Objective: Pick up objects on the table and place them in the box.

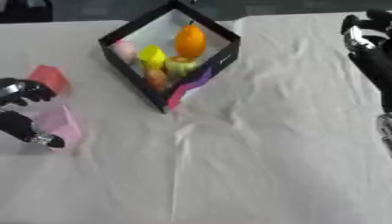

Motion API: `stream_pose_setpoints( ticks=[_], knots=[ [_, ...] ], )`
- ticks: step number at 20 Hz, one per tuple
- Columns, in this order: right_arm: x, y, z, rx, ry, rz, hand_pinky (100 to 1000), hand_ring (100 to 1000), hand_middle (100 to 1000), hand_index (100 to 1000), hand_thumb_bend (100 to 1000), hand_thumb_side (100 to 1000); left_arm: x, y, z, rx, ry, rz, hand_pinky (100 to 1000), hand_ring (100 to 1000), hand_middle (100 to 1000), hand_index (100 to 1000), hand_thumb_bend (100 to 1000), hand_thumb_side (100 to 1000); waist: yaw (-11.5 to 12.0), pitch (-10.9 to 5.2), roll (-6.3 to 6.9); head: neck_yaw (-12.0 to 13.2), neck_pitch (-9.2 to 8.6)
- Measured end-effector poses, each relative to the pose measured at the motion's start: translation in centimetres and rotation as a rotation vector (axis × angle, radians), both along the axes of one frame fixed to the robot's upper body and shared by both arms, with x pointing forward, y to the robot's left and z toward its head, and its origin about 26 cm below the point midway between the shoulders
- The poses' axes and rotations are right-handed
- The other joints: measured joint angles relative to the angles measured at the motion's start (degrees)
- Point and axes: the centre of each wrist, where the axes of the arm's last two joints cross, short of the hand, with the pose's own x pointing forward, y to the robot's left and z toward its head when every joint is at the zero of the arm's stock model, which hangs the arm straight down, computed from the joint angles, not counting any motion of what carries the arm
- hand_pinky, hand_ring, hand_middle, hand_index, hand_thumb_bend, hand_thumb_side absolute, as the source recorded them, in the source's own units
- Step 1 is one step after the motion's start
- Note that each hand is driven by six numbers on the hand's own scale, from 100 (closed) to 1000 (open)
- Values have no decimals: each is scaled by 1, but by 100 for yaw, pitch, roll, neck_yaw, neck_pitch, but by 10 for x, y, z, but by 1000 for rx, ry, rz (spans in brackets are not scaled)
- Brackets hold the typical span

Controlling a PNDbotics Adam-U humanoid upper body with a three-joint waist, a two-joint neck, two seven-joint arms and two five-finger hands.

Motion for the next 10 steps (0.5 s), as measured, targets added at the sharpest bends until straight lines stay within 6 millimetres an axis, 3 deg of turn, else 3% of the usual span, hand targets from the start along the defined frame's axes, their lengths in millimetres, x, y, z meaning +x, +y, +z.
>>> stream_pose_setpoints(
  ticks=[5,10],
  knots=[
    [0,0,-2,0,4,9,839,769,786,869,246,501,6,0,-9,19,12,7,868,823,735,811,727,130,-8,0,1,30,0],
    [1,0,-3,3,7,10,841,770,787,871,238,506,7,-1,-13,22,43,-12,820,747,642,746,561,100,-11,0,12,36,0]
  ],
)
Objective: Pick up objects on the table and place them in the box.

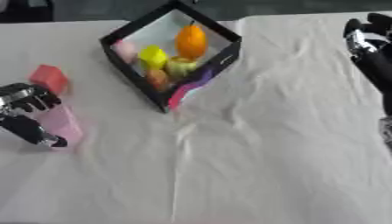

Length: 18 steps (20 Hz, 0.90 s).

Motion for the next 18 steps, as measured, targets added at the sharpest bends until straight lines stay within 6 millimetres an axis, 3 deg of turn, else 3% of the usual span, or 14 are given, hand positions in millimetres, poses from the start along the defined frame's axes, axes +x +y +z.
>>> stream_pose_setpoints(
  ticks=[3,5,8,10,14,16,18],
  knots=[
    [0,0,0,0,0,2,841,771,787,872,237,508,0,0,-1,5,16,-13,793,707,600,706,448,100,1,0,18,2,0],
    [0,0,0,0,0,2,842,771,788,872,233,509,-1,-1,0,8,18,-22,728,638,544,647,329,100,1,0,18,2,1],
    [0,0,0,0,-1,3,842,771,788,872,231,509,-6,-8,11,-3,-19,-64,691,588,512,594,294,100,6,0,18,-1,1],
    [0,0,0,-1,-1,3,842,771,788,872,229,508,-12,-20,38,-5,-125,-122,684,573,502,577,276,100,18,0,18,-8,2],
    [0,0,1,-2,-5,8,842,775,788,872,251,507,-24,-56,118,-31,-408,-271,689,574,507,576,293,100,37,-4,18,-8,14],
    [2,2,5,-1,-16,19,842,775,788,872,222,505,-19,-73,139,-58,-461,-331,698,584,515,585,308,100,16,-4,18,3,22],
    [3,4,9,0,-24,35,847,777,788,872,223,503,-3,-88,147,-68,-467,-367,714,610,539,611,366,100,-36,-4,18,42,22]
  ],
)
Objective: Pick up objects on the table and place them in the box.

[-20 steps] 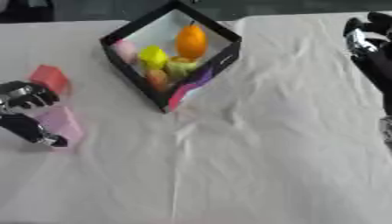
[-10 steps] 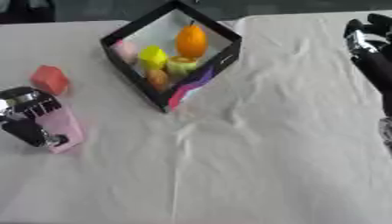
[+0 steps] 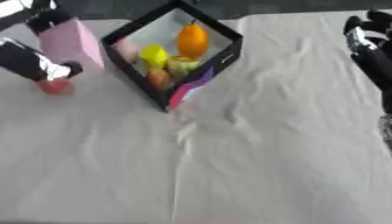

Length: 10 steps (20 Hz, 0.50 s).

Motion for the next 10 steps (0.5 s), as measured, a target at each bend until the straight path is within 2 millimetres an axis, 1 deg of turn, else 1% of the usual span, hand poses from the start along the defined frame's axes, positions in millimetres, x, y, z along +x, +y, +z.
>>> stream_pose_setpoints(
  ticks=[2,5,8,10],
  knots=[
    [2,4,4,-1,-9,21,848,778,788,872,225,503,23,-13,-3,15,10,-13,719,620,546,621,409,100,-62,4,0,59,-3],
    [3,8,8,-2,-14,46,849,779,788,872,223,504,58,-25,-18,72,-3,-2,736,650,550,638,481,100,-134,4,0,130,-25],
    [4,12,10,1,-18,63,849,778,788,872,221,506,85,-26,-36,146,-37,13,750,672,566,656,529,100,-198,5,-2,205,-43],
    [4,15,11,1,-22,75,849,778,788,872,222,505,98,-22,-45,182,-62,19,758,686,579,671,548,100,-237,12,-2,246,-72]
  ],
)
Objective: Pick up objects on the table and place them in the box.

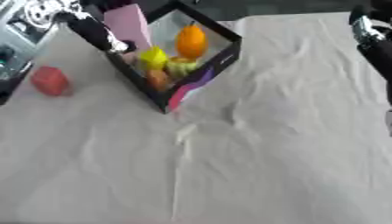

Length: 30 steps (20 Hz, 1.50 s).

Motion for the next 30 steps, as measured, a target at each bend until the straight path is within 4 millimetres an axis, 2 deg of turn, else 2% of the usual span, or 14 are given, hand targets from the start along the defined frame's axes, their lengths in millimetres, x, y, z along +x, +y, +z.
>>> stream_pose_setpoints(
  ticks=[2,4,5,8,12,14,21,23,27,30],
  knots=[
    [0,1,0,2,-1,5,849,778,788,872,221,506,10,5,-8,26,-13,3,802,767,692,754,595,100,-8,4,0,19,-8],
    [0,1,0,2,-1,7,849,778,787,872,220,509,17,11,-14,40,-16,9,853,842,806,841,646,283,-7,10,0,23,-9],
    [0,1,0,2,-1,7,849,778,788,872,219,510,19,13,-16,39,-20,10,854,850,829,868,655,344,-3,11,0,23,-9],
    [-1,1,0,2,0,6,849,778,788,871,216,512,21,19,-16,12,-46,9,848,846,830,868,666,409,38,11,0,7,-9],
    [-1,1,0,2,1,5,849,778,788,872,216,509,16,26,-7,-75,-82,3,829,819,789,825,607,348,101,11,-1,-73,-6],
    [-1,1,0,2,1,4,849,779,788,872,220,505,12,40,3,-122,-99,13,823,813,776,816,595,326,148,11,-1,-142,-2],
    [-1,-2,-1,1,1,-10,854,785,794,877,230,463,-15,134,36,-171,-57,110,851,841,801,845,603,371,305,11,-1,-415,1],
    [-2,-3,-1,-1,-3,-13,854,786,795,878,237,460,-26,156,41,-169,-32,120,859,852,806,852,636,337,319,11,-1,-453,2],
    [-2,-4,0,0,-6,-16,853,784,793,878,227,493,-46,187,49,-146,23,110,873,868,808,850,700,271,352,11,-3,-489,20],
    [-2,-4,0,3,-10,-20,852,783,793,877,229,496,-54,197,50,-112,81,83,877,872,807,839,722,251,347,11,-33,-501,29]
  ],
)
